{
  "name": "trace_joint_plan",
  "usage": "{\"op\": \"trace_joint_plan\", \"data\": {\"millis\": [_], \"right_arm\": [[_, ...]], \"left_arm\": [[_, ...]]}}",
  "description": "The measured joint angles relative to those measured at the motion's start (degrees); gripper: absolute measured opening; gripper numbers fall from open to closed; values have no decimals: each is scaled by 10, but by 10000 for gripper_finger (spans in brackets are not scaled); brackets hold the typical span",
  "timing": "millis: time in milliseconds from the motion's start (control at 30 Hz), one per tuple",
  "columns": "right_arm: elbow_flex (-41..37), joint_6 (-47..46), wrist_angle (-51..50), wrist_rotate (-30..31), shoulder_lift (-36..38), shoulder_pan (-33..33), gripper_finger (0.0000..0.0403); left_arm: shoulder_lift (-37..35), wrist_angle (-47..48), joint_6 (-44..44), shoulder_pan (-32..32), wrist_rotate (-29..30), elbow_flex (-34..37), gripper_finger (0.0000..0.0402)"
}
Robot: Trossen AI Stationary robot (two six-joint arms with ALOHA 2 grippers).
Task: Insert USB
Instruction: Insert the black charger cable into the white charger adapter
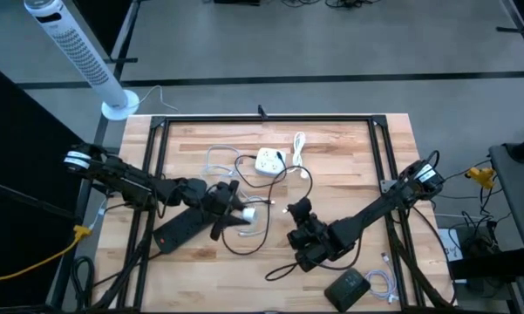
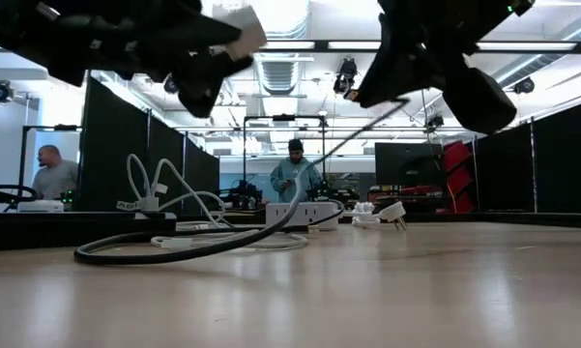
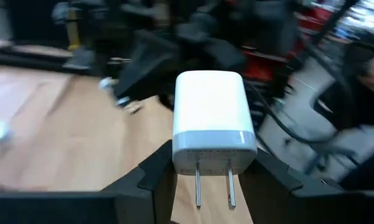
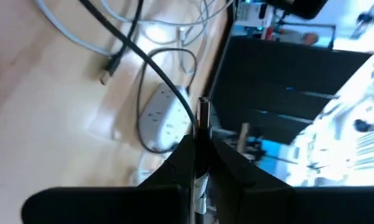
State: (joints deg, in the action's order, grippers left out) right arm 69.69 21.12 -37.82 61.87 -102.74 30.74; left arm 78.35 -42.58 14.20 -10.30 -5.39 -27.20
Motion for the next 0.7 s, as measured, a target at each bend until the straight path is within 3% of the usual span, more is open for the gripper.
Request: {"op": "trace_joint_plan", "data": {"millis": [233,433,600,700], "right_arm": [[5,115,41,45,0,-23,17],[8,224,114,102,0,-54,17],[8,283,191,98,-1,-59,17],[8,260,201,43,-1,-59,17]], "left_arm": [[1,41,47,0,125,0,141],[23,45,69,0,171,0,141],[56,15,46,0,184,0,141],[72,0,32,0,179,-1,141]]}}
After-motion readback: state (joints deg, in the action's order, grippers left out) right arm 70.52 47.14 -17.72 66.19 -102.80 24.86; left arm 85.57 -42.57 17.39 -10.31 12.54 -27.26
